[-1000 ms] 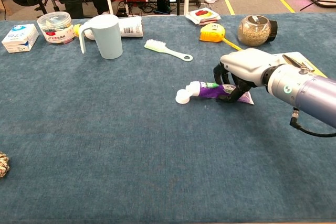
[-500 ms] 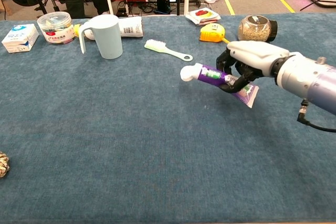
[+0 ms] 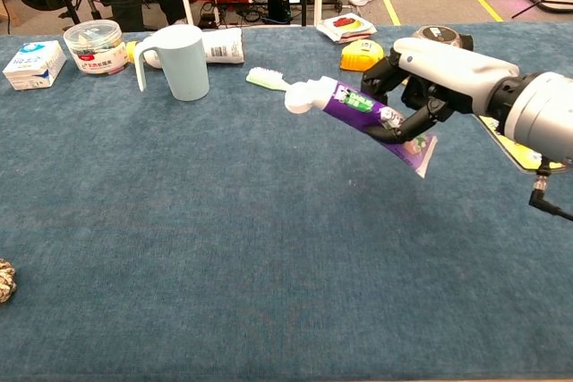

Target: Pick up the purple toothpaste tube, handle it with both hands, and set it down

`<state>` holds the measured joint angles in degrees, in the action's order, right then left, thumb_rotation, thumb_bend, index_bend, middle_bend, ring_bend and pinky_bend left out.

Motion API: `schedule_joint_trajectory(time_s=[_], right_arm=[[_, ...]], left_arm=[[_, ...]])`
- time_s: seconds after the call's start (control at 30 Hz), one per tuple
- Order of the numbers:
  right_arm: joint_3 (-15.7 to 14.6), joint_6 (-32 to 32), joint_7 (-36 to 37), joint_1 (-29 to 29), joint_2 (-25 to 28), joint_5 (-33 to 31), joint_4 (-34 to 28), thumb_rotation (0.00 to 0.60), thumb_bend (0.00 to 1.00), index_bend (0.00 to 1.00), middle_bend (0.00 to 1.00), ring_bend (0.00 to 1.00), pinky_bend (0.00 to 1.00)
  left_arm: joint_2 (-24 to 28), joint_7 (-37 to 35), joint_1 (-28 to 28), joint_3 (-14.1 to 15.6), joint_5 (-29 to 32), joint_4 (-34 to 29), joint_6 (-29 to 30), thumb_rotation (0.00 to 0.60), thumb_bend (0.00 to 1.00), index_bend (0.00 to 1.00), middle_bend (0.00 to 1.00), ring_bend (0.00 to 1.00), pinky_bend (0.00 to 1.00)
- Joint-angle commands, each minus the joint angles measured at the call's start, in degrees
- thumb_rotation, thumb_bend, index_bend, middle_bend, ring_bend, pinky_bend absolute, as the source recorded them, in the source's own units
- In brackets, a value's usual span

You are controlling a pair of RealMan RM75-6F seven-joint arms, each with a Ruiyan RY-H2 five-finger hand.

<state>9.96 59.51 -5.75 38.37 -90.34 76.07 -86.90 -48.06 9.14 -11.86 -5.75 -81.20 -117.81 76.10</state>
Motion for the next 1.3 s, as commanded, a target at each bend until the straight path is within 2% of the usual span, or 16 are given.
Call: schedule_joint_trajectory(time_s=[0.03, 0.17, 0.37, 0.6, 0.87, 1.3], right_arm=[[-0.66, -0.01, -1.26, 0.05, 2.28, 1.47, -4.88, 0.565, 0.68, 0.79, 0.87, 0.99, 0.99], [-0.63, -1.74, -3.27, 0.79, 4.42, 0.65, -10.25, 0.566, 0.68, 0.80, 0.88, 1.00, 1.00], [0.37, -4.34, -5.84, 2.52, 6.66, -1.71, -15.89, 0.564, 0.68, 0.80, 0.88, 1.00, 1.00], [1.76, -7.22, -8.95, 5.03, 8.33, -6.32, -19.65, 0.566, 0.68, 0.81, 0.88, 1.00, 1.00], [2.31, -8.33, -10.43, 6.94, 8.83, -9.55, -21.09, 0.565, 0.68, 0.81, 0.88, 1.00, 1.00], [1.81, -8.13, -9.95, 8.15, 8.25, -10.84, -21.35, 0.566, 0.68, 0.82, 0.89, 1.00, 1.00]], left_arm=[[-2.10, 3.20, -3.46, -0.86, -1.50, -0.51, -3.33, 0.600, 0.20, 0.35, 0.31, 0.28, 0.38], [-5.49, 6.94, -7.23, -1.79, -1.53, -0.33, -6.72, 0.600, 0.20, 0.32, 0.31, 0.26, 0.38], [-10.55, 12.77, -12.13, -3.17, -1.15, 0.24, -10.27, 0.595, 0.20, 0.15, 0.20, 0.16, 0.38], [-15.63, 20.55, -17.79, -3.75, 1.48, 0.74, -15.12, 0.517, 0.19, 0.01, 0.06, 0.04, 0.33], [-19.76, 25.03, -21.02, -3.05, 3.83, 1.60, -16.97, 0.501, 0.19, 0.00, 0.05, 0.02, 0.32], [-26.72, 28.10, -23.94, -2.29, 6.26, 4.47, -16.52, 0.500, 0.19, 0.00, 0.05, 0.02, 0.32]])
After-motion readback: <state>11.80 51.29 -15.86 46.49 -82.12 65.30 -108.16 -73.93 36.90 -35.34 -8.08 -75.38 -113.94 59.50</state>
